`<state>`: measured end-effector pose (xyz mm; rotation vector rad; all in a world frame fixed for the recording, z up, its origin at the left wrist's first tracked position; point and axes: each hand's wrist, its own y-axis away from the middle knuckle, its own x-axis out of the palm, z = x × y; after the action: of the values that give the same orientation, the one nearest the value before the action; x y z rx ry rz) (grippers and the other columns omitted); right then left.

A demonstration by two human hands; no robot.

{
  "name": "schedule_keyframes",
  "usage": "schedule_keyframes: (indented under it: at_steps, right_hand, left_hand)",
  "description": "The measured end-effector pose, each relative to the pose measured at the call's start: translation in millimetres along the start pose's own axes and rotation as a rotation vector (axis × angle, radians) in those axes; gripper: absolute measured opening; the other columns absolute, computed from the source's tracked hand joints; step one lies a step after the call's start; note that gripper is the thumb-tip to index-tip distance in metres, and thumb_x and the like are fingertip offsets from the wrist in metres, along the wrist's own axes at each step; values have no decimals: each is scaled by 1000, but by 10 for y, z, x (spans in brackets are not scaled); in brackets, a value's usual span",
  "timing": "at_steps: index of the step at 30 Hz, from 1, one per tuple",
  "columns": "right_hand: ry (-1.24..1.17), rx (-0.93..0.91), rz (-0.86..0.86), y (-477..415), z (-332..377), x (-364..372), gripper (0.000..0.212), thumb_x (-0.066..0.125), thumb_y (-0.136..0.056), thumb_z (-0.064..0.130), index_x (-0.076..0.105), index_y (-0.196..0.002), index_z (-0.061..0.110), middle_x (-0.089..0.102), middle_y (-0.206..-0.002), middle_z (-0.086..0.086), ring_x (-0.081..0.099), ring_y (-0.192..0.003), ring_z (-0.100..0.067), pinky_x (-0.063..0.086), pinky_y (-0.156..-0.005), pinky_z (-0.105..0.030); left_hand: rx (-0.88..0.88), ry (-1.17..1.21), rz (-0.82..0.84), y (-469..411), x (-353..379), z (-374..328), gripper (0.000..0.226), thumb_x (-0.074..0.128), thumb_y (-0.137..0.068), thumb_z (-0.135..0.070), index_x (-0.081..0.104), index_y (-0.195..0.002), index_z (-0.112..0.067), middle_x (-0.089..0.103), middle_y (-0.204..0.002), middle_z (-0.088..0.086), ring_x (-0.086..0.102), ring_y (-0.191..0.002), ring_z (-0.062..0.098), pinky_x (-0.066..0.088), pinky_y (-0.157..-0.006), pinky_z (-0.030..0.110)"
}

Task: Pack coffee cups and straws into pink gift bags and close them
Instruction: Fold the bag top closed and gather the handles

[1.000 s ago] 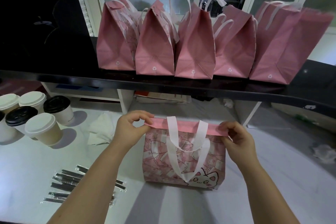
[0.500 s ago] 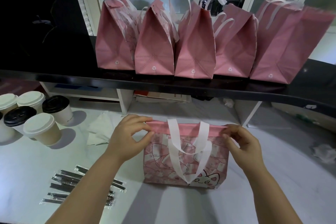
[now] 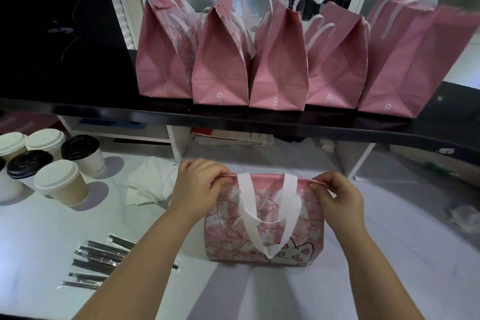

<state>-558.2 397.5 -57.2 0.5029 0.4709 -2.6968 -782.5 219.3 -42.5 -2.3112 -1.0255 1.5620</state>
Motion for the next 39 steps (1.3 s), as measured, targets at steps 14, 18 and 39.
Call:
schedule_keyframes:
  at_steps: [14,18,39]
  right_hand:
    - [694,-496,193,80,491,517,10,72,-79,13,72,-84,22,68,-80,7,58,-80,-24,36,-77,-36]
    - [633,-549,132,67,453,511,8,68,-74,11,72,-72,18,66,-67,6,58,-69,-24,28,-71,-33]
    - [213,-191,281,-90,60,-214,36,70,-84,2,72,-89,37,67,-87,30,59,-89,10,44,-69,-3]
  left_hand:
    - [28,-202,175,-138,356,-534,25,56,-87,-20,68,-103,-34,66,-99,-14,51,-103,13,24,-90,31]
    - [33,-172,69,-89,384,-530,17,67,-80,-14,73,-85,-29,69,-81,-13,59,-87,15,25,-87,32]
    - [-174,231,28,162,-49,116,21,79,-77,-27,75,-96,-35,61,-85,-32,55,-92,-8,45,-80,23]
